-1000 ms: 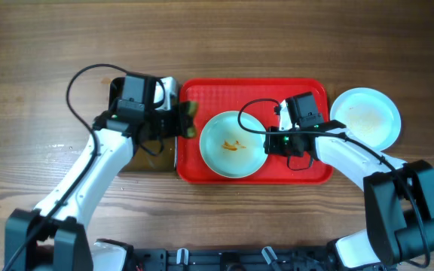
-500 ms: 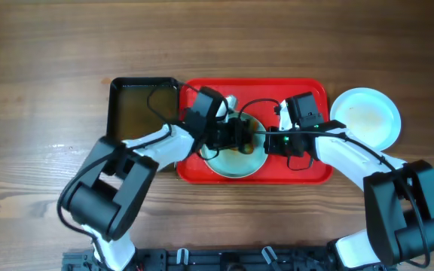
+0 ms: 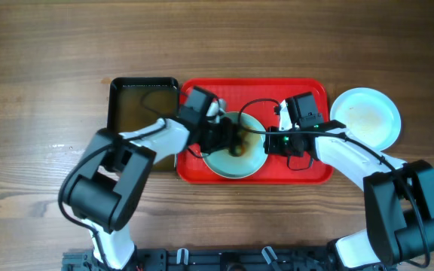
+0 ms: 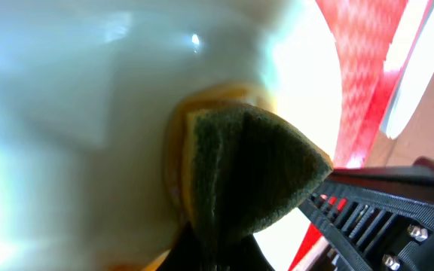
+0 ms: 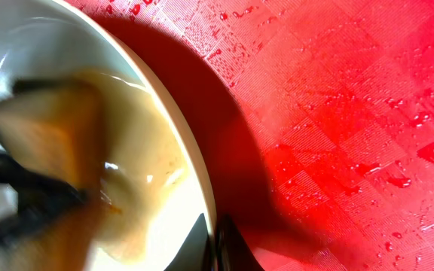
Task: Clean dirty plates on tray and stack at the side
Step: 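Scrub the held plate with the sponge in the left gripper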
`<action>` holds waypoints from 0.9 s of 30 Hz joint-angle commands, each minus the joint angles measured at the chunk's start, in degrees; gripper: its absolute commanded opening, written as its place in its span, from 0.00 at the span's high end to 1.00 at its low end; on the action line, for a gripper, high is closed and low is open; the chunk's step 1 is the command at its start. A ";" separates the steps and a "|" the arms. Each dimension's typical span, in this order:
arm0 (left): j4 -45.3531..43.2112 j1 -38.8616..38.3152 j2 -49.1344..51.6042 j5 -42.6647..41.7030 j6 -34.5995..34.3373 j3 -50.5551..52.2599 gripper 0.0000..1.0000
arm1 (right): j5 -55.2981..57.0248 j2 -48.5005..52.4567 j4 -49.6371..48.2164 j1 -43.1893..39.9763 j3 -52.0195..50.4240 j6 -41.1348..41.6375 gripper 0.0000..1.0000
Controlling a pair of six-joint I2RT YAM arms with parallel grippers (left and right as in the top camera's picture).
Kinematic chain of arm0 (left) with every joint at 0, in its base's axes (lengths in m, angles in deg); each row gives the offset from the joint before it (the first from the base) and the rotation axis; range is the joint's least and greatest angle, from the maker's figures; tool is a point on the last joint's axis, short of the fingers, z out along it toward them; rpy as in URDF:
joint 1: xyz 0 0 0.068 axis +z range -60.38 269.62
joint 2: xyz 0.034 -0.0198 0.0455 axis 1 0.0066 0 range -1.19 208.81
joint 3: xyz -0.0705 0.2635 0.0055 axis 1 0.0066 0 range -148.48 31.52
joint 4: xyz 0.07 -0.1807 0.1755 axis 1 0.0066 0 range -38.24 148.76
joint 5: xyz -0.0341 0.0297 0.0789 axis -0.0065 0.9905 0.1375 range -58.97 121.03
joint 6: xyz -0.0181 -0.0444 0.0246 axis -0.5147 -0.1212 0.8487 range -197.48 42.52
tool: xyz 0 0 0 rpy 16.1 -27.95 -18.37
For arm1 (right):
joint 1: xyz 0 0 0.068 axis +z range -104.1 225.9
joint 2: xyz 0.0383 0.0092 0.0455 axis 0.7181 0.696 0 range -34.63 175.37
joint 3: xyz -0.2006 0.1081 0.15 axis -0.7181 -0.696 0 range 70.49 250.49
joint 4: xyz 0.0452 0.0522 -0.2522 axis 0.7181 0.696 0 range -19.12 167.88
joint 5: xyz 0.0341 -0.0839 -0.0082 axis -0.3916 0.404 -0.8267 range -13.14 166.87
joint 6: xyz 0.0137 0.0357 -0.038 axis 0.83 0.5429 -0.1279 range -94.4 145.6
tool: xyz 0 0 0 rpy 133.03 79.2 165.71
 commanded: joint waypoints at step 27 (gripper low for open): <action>-3.28 -5.25 -2.16 -1.99 2.71 1.42 0.96 | 0.15 0.46 0.13 0.35 -0.48 0.37 0.96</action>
